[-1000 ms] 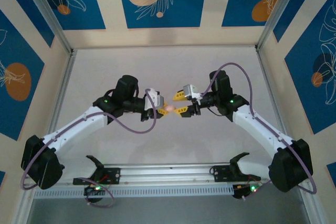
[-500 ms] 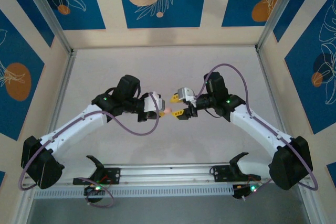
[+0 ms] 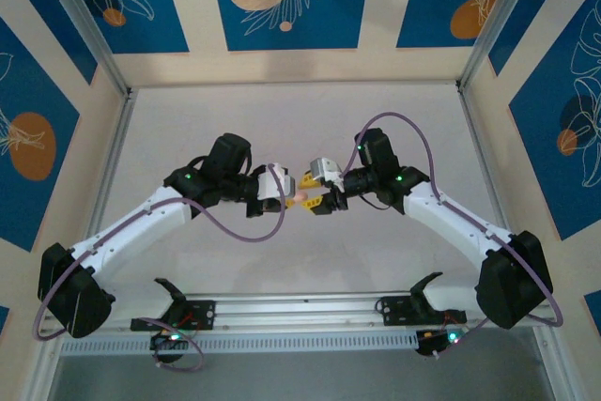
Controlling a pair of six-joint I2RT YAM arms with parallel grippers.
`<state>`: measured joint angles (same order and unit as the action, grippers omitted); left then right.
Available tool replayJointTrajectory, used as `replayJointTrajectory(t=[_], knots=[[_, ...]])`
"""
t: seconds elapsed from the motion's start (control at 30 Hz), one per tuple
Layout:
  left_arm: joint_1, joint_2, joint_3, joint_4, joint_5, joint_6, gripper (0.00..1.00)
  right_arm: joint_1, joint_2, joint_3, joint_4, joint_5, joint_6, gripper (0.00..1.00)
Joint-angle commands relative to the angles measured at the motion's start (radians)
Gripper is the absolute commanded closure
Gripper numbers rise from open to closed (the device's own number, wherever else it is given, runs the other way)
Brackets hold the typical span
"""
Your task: Insert wireless bluetooth earbuds into charging case
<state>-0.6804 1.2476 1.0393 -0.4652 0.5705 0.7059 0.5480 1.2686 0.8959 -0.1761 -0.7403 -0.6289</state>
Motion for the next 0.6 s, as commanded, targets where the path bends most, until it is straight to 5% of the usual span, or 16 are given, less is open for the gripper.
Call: replayJointTrajectory(t=[0.0, 0.3, 0.57], knots=[[-0.014, 0.001, 0.026, -0.008, 0.007, -0.008, 0.84, 0.009, 0.012, 0.029, -0.013, -0.028, -0.011, 0.60], [-0.015, 0.001, 0.028, -0.001, -0.002, -0.031, 0.82, 0.009, 0.007, 0.031, -0.015, -0.031, -0.024, 0.77], [-0.011, -0.048, -0.069, 0.156, 0.036, -0.098, 0.48, -0.050, -0.036, -0.001, 0.028, -0.151, -0.002, 0.80]])
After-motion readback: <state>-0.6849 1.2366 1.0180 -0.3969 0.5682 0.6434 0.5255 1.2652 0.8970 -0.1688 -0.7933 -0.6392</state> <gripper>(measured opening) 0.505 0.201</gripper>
